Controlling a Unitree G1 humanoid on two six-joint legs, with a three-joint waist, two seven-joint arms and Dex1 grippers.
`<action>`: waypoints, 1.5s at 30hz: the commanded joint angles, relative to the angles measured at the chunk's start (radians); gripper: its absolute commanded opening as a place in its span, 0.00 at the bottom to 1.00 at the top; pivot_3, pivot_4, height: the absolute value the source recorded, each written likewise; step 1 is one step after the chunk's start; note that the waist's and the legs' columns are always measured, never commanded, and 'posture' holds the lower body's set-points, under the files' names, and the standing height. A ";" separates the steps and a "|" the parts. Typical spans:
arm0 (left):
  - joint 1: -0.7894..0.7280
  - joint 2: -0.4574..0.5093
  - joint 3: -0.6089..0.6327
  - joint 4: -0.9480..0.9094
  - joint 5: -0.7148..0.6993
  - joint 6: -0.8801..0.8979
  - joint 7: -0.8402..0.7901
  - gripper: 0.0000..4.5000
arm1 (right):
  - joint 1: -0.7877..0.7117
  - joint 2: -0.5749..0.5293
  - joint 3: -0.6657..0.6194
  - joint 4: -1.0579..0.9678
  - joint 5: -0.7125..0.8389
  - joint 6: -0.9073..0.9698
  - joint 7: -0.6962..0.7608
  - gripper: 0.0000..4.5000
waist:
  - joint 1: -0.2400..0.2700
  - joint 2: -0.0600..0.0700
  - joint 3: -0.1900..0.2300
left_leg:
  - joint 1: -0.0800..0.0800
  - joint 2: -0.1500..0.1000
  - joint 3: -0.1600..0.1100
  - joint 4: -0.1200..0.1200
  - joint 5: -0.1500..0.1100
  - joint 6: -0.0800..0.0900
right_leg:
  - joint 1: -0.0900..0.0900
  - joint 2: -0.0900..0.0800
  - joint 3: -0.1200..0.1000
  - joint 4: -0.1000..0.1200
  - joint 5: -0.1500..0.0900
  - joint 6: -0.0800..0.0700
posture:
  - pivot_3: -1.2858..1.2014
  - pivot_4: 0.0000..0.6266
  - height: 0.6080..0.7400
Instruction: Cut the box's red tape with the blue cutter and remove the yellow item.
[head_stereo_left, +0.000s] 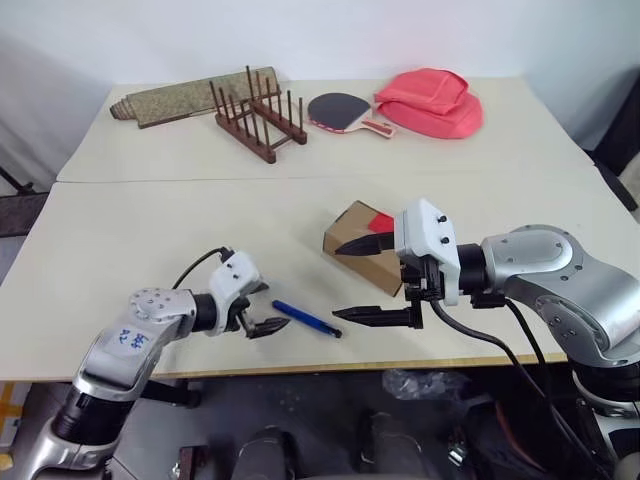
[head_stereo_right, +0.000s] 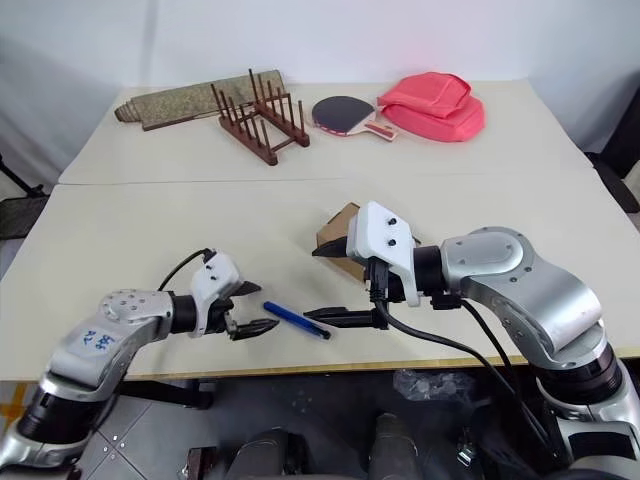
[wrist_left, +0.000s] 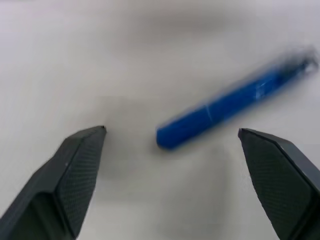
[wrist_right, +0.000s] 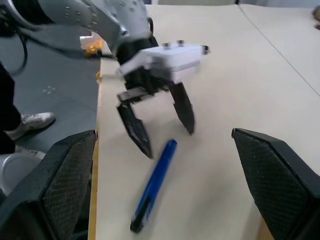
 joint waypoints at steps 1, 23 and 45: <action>-0.036 -0.009 0.004 0.038 0.011 0.001 0.033 1.00 | -0.009 -0.001 -0.020 -0.007 0.004 -0.018 0.004 1.00 | 0.000 0.000 0.000 | -0.001 0.000 0.000 0.000 0.000 0.000 | 0.000 0.000 0.000 -0.001 0.000 0.000 | 0.52 0.24 1.00; 0.107 0.214 -0.291 0.089 0.248 -0.261 -0.097 1.00 | 0.011 -0.016 -0.035 -0.016 0.002 -0.021 0.001 1.00 | -0.006 0.005 -0.005 | 0.005 0.002 0.001 -0.002 -0.002 0.000 | 0.003 -0.001 0.000 -0.004 0.000 0.000 | 0.52 0.24 1.00; 0.056 0.202 -0.064 0.128 0.091 -0.316 -0.198 1.00 | -0.003 -0.022 -0.026 0.012 -0.009 -0.044 0.032 1.00 | -0.026 0.010 -0.016 | 0.019 0.013 0.007 -0.015 -0.006 -0.005 | 0.011 0.009 -0.001 -0.011 -0.002 -0.004 | 0.52 0.24 1.00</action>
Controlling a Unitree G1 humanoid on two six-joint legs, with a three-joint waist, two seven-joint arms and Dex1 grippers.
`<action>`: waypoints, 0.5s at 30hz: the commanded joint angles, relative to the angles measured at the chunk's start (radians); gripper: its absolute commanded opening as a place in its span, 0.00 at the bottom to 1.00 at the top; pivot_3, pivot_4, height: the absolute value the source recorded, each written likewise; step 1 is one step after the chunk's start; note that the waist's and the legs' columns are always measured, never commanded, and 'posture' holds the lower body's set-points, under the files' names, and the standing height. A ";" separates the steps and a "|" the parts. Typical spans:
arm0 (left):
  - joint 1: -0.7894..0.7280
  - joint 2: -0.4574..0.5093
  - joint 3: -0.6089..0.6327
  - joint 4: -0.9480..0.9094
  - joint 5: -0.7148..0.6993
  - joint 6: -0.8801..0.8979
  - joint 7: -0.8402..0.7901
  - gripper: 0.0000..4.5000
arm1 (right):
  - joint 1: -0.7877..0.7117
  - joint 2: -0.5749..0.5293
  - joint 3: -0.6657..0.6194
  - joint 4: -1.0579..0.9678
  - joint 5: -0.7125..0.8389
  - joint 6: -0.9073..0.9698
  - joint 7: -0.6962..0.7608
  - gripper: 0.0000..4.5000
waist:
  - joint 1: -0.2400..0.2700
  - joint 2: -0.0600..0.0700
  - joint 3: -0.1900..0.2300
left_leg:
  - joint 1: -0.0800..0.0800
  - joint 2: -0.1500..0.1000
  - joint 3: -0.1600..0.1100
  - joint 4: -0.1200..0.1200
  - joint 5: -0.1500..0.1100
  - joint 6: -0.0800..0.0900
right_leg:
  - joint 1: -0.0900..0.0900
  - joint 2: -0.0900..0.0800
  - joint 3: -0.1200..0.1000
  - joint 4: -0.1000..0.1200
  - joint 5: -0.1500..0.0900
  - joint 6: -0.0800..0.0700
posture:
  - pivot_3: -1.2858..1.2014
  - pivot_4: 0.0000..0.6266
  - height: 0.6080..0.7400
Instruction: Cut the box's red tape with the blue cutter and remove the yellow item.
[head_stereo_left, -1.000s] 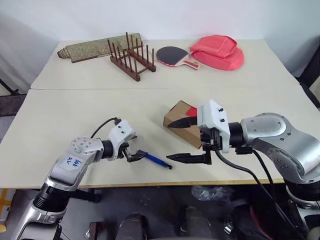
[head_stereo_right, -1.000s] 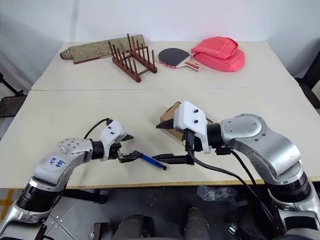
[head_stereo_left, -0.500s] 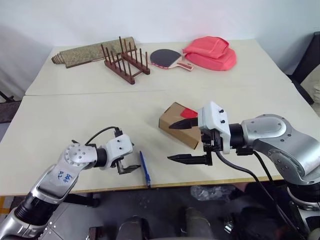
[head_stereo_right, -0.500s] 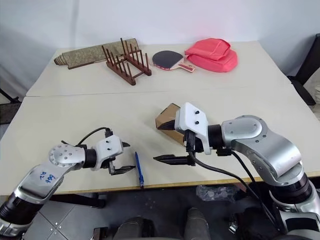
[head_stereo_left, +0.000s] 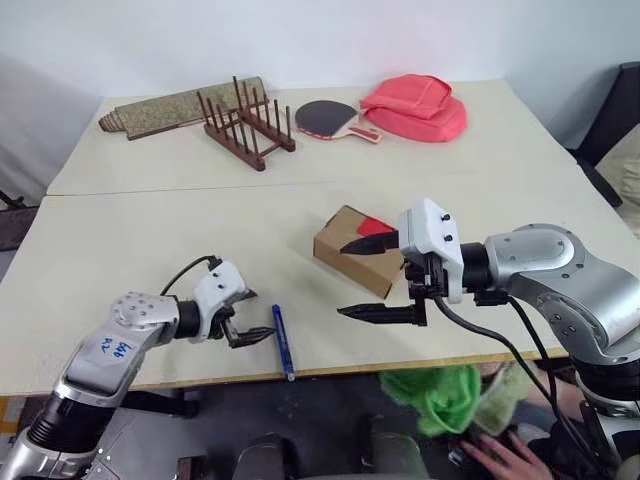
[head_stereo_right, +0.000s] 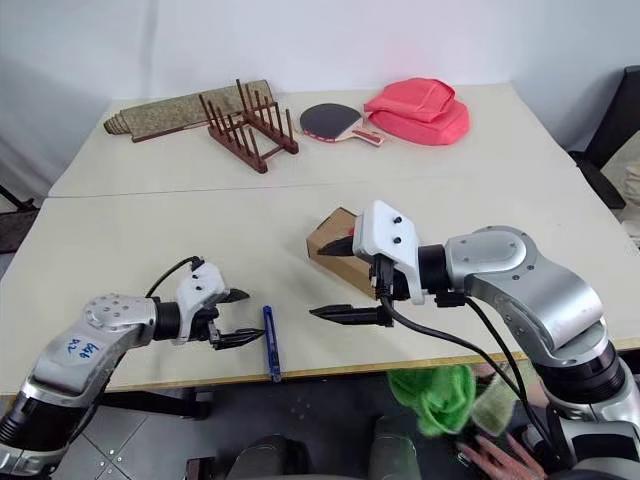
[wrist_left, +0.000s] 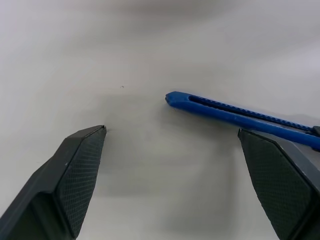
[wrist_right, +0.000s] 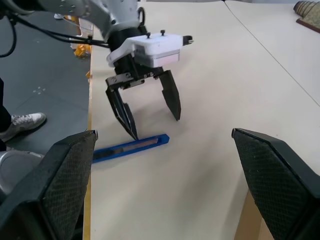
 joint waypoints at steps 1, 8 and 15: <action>-0.041 0.029 -0.042 0.078 0.054 -0.072 -0.054 1.00 | -0.014 -0.007 -0.025 -0.019 0.003 -0.020 0.008 1.00 | 0.001 0.000 0.000 | 0.000 0.000 0.000 0.000 0.000 -0.001 | -0.001 0.001 0.000 0.000 0.000 -0.001 | 0.52 0.24 1.00; -0.135 0.010 -0.069 0.140 0.053 -0.143 -0.126 1.00 | 0.000 -0.013 -0.040 -0.034 0.009 -0.011 -0.005 1.00 | 0.014 -0.001 0.000 | -0.007 0.000 0.002 0.001 -0.001 -0.004 | -0.009 0.005 0.001 0.001 -0.001 -0.002 | 0.52 0.24 1.00; -0.196 0.039 -0.124 0.190 0.093 -0.413 -0.320 1.00 | -0.004 -0.013 -0.037 -0.027 0.008 -0.012 -0.003 1.00 | 0.025 -0.003 0.002 | -0.016 0.000 0.006 0.004 0.000 -0.005 | -0.016 0.006 -0.002 0.000 -0.001 -0.002 | 0.52 0.24 1.00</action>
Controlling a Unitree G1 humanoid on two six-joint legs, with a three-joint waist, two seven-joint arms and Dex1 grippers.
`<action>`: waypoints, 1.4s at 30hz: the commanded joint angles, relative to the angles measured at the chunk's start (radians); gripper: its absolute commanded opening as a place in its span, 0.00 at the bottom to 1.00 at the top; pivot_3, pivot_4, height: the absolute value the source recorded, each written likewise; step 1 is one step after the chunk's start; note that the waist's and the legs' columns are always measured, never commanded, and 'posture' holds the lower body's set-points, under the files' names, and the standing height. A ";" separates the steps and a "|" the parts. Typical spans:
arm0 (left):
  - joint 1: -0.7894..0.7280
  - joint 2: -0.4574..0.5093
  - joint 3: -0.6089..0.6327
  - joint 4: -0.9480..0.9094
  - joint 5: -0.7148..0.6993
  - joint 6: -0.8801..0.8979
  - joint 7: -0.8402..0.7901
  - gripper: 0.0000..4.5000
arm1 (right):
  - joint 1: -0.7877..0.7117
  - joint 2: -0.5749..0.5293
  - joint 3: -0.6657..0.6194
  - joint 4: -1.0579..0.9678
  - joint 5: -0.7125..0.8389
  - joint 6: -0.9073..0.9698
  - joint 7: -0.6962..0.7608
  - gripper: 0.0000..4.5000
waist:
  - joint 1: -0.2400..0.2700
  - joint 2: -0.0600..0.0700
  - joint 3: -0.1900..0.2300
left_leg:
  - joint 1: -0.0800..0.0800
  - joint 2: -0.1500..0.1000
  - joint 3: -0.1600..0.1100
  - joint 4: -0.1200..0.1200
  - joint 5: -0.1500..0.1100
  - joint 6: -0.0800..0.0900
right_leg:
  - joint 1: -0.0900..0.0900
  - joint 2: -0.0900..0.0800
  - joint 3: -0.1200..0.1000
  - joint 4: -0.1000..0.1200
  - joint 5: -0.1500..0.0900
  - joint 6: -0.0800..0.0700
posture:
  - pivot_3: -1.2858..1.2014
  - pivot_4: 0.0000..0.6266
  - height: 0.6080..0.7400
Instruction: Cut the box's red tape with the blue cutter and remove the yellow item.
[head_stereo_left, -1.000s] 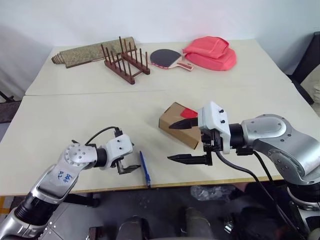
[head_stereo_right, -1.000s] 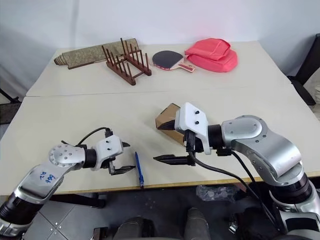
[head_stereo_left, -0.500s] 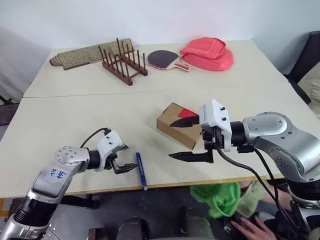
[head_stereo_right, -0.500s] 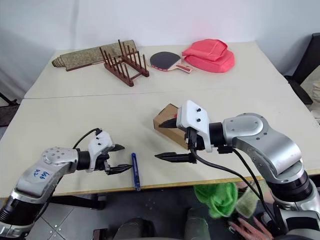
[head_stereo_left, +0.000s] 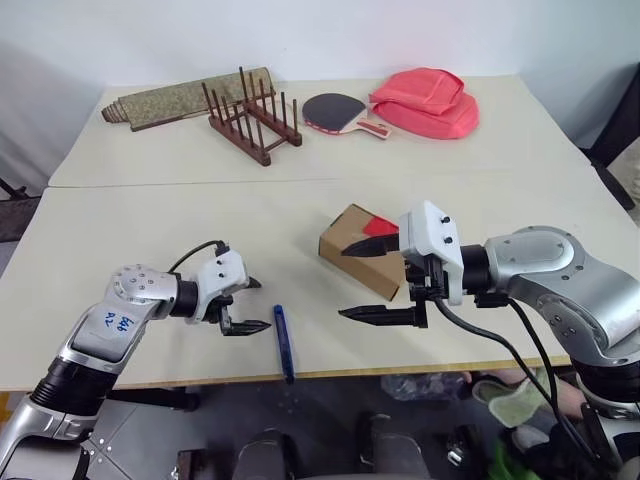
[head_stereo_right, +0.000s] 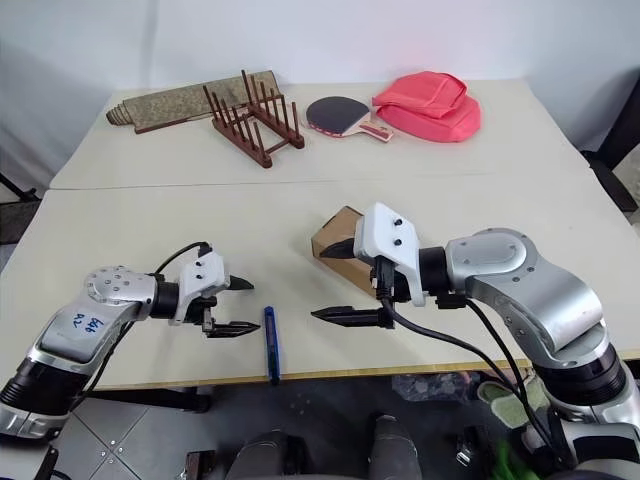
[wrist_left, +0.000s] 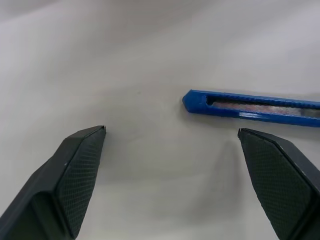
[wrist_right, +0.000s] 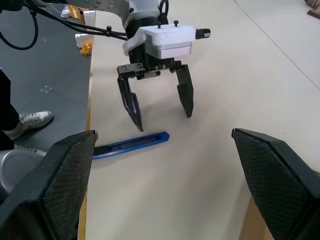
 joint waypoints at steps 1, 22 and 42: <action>-0.041 0.013 -0.026 0.044 0.038 -0.201 -0.110 1.00 | -0.015 -0.009 -0.035 -0.024 0.007 -0.015 0.000 1.00 | 0.001 0.000 0.000 | -0.001 0.000 0.001 0.000 0.000 0.000 | 0.000 0.000 0.000 -0.001 0.000 0.000 | 0.52 0.24 1.00; -0.377 -0.199 -0.210 0.640 0.193 -0.857 -0.447 1.00 | 0.038 -0.021 -0.070 -0.081 0.031 0.015 -0.038 1.00 | 0.001 -0.001 0.000 | -0.001 0.000 0.001 0.007 0.000 0.001 | 0.002 0.001 0.000 0.002 0.000 0.000 | 0.52 0.24 1.00; -0.464 -0.124 -0.535 0.719 0.211 -0.974 -0.502 0.68 | 0.093 -0.031 -0.115 -0.166 0.093 0.077 -0.131 1.00 | 0.000 0.003 -0.003 | 0.003 0.001 -0.006 0.015 -0.003 0.006 | 0.004 -0.001 0.003 0.007 0.000 0.000 | 0.52 0.24 1.00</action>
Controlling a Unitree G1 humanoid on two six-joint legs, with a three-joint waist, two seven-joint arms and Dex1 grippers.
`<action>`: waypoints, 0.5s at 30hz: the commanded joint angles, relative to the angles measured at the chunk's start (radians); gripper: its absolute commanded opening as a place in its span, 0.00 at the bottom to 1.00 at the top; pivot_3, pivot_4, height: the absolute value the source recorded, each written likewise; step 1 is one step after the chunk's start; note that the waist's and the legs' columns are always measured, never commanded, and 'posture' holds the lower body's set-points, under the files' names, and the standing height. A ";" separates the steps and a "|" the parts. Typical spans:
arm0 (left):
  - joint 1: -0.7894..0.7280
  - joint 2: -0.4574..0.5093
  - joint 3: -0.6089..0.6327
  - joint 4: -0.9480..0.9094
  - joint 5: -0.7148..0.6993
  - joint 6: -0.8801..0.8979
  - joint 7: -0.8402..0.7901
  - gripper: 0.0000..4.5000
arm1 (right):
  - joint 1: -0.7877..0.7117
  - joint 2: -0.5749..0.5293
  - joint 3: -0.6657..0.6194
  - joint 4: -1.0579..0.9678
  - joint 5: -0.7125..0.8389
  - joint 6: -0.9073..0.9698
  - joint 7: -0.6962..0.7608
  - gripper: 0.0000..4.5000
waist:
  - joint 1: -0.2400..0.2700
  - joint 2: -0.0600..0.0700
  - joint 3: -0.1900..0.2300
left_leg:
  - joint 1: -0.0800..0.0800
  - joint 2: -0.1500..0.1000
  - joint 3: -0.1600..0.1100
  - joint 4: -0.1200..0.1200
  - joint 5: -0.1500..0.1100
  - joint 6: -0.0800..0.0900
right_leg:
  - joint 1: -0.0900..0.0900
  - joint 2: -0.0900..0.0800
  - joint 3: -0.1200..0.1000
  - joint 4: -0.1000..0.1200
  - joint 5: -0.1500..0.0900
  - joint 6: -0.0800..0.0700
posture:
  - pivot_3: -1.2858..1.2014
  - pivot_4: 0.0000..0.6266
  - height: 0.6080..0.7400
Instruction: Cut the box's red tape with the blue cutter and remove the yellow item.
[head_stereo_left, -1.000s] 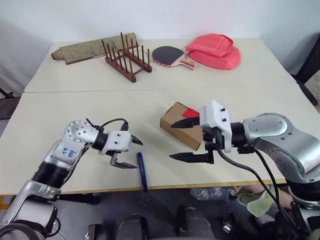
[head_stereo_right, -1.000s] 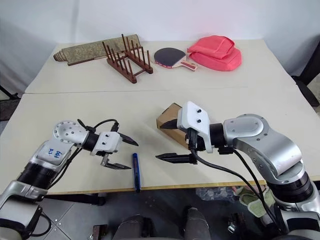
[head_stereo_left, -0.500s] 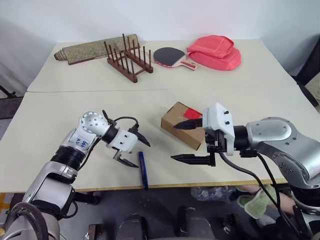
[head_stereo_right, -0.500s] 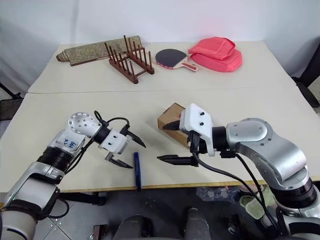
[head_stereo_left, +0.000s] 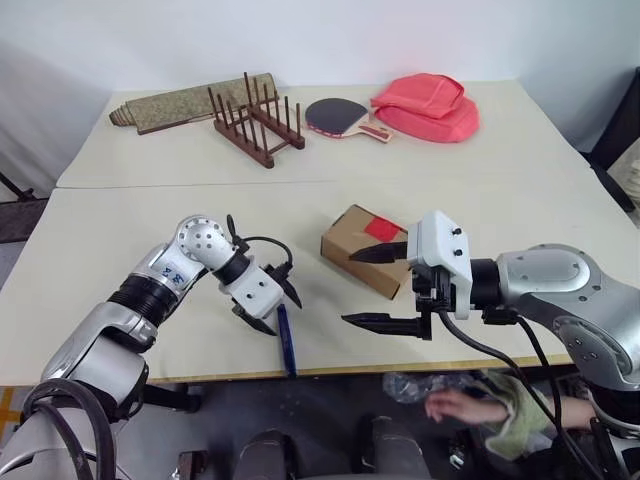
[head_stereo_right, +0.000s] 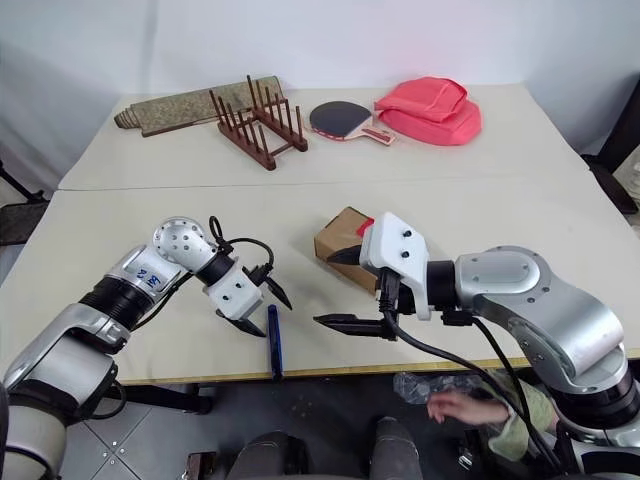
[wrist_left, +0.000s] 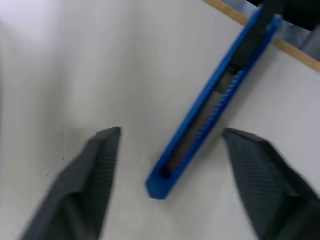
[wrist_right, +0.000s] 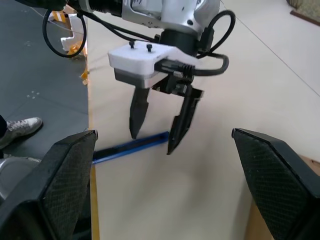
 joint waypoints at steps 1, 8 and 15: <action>0.045 0.031 -0.110 0.034 0.071 0.023 -0.112 0.68 | 0.003 -0.016 -0.042 -0.042 0.025 0.006 -0.018 1.00 | -0.002 0.000 0.000 | 0.000 0.000 0.000 0.000 0.000 0.000 | 0.000 0.000 0.000 0.000 0.000 0.000 | 0.52 0.24 1.00; 0.050 0.022 -0.108 0.043 0.096 0.037 -0.112 0.42 | -0.009 -0.019 -0.044 -0.055 0.053 0.027 -0.044 1.00 | -0.004 0.005 -0.003 | 0.003 0.001 0.000 0.000 0.000 0.000 | 0.000 0.000 0.001 0.003 -0.001 -0.002 | 0.52 0.24 1.00; 0.047 0.007 -0.106 0.057 0.129 0.085 -0.108 0.42 | -0.020 -0.021 -0.045 -0.061 0.076 0.044 -0.062 1.00 | 0.000 0.003 -0.005 | 0.002 0.000 0.000 0.000 0.000 0.001 | 0.000 0.000 0.001 0.003 -0.001 -0.003 | 0.52 0.24 1.00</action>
